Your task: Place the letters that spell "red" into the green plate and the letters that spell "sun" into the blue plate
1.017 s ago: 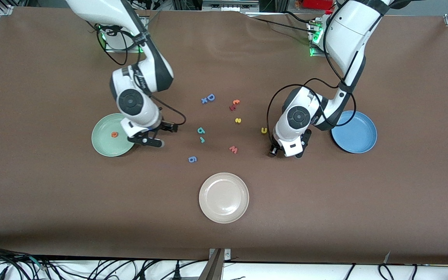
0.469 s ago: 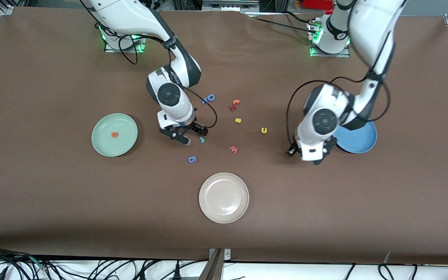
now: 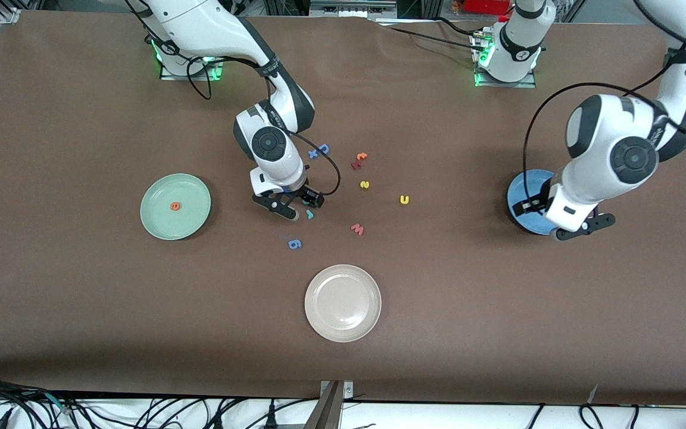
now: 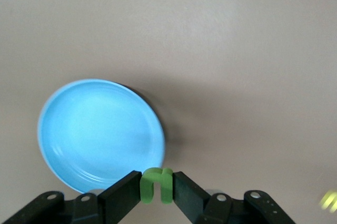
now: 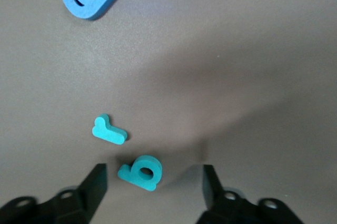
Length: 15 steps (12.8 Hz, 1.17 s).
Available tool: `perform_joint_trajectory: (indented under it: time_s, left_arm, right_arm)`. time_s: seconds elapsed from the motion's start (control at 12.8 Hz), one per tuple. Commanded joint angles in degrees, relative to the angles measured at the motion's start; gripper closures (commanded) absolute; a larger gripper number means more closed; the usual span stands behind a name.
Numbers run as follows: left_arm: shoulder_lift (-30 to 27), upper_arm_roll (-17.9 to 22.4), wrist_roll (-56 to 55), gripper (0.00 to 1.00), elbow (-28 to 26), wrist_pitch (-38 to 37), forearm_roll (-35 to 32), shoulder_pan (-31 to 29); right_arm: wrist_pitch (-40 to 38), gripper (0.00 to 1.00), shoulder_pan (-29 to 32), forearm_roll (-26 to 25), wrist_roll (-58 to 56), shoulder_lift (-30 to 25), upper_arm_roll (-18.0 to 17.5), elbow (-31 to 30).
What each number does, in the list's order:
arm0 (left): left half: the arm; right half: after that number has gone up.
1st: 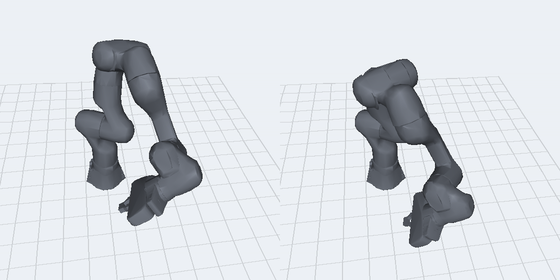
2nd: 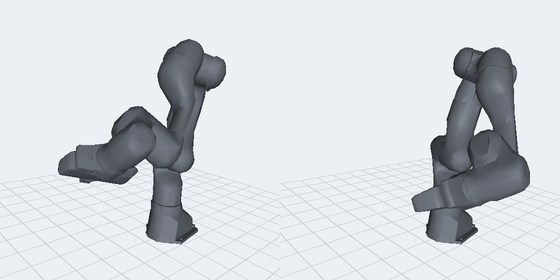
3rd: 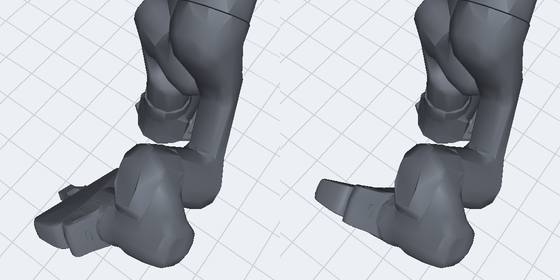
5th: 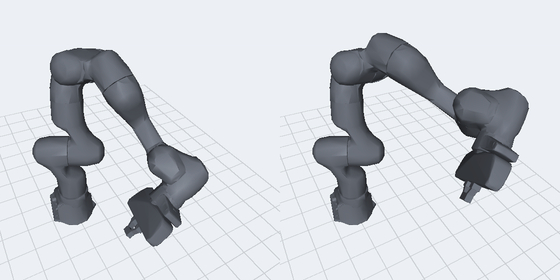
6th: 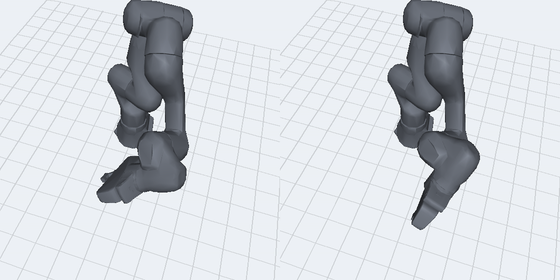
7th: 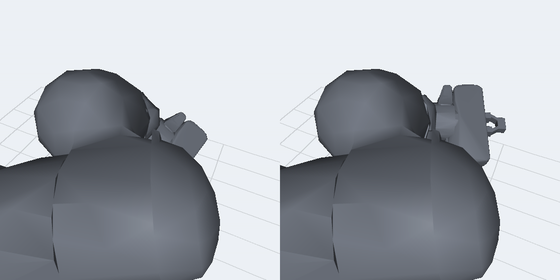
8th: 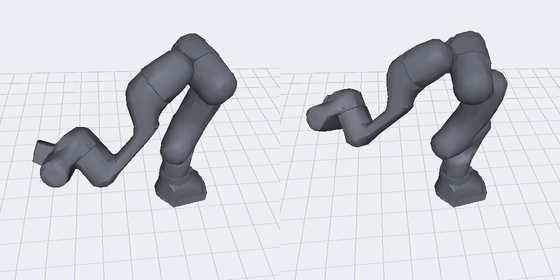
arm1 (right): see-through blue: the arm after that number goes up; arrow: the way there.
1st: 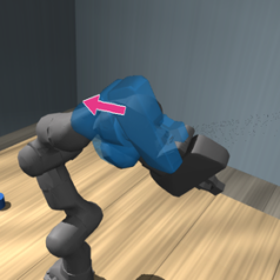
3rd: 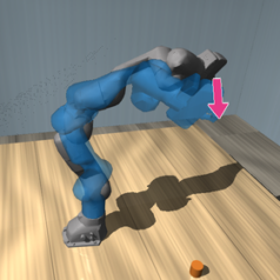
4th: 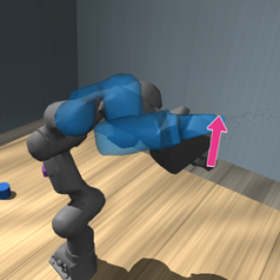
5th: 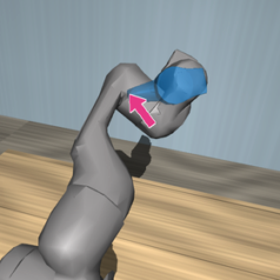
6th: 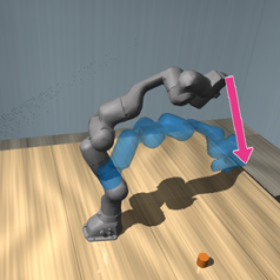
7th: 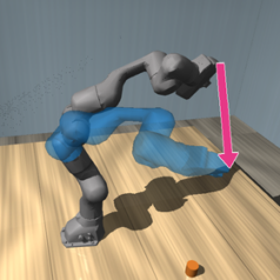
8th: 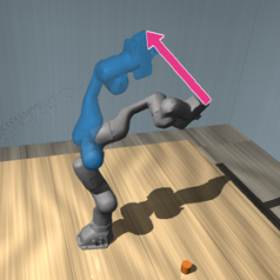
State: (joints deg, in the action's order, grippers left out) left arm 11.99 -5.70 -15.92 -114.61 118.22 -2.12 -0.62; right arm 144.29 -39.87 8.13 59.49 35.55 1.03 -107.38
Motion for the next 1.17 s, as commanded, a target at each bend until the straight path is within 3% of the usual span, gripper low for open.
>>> perform_joint_trajectory:
  time_s: [0.0,0.23,0.47,0.55,0.78,0.86,0.94,1.02,1.1]
  left_arm:
    - [-3.20,-0.54,16.48,1.00,-5.69,2.70,-0.78,-2.89]
    - [-2.24,2.00,26.97,1.00,-14.04,16.57,-1.13,-4.92]
    - [0.48,3.15,32.69,1.00,-15.29,22.04,-1.13,-6.32]
    - [1.45,3.24,32.88,1.00,-15.21,23.27,-1.13,-6.67]
    - [2.69,3.24,32.88,1.00,-15.21,24.42,-1.13,-6.77]
    - [2.60,3.24,32.79,0.94,-15.20,24.42,-1.13,-6.68]
    - [2.69,3.24,32.62,0.70,-15.12,24.42,-1.13,-6.59]
    - [2.60,3.24,32.44,0.35,-14.94,24.42,-1.13,-6.33]
    - [2.60,3.24,32.70,0.08,-14.85,24.34,-1.13,-6.15]
  right_arm:
    - [1.78,0.31,-0.74,0.75,0.80,1.79,0.11,1.20]
    - [1.88,0.53,-1.18,0.66,0.72,1.89,0.11,1.20]
    - [1.70,0.82,-1.18,0.57,0.54,1.89,0.20,1.20]
    - [1.61,0.88,-1.09,0.49,0.11,1.80,0.20,1.20]
    - [-2.84,0.88,-0.56,-0.30,-2.43,-0.65,0.99,1.47]
    - [-6.00,0.88,-0.56,-0.30,-5.06,-1.88,2.65,1.90]
    - [-9.34,0.88,-0.56,-0.31,-9.26,-3.20,4.66,1.91]
    - [-13.29,0.88,-0.56,-0.31,-14.26,-4.95,7.12,1.82]
    - [-17.77,0.88,-0.56,-0.31,-19.36,-6.19,10.10,1.82]
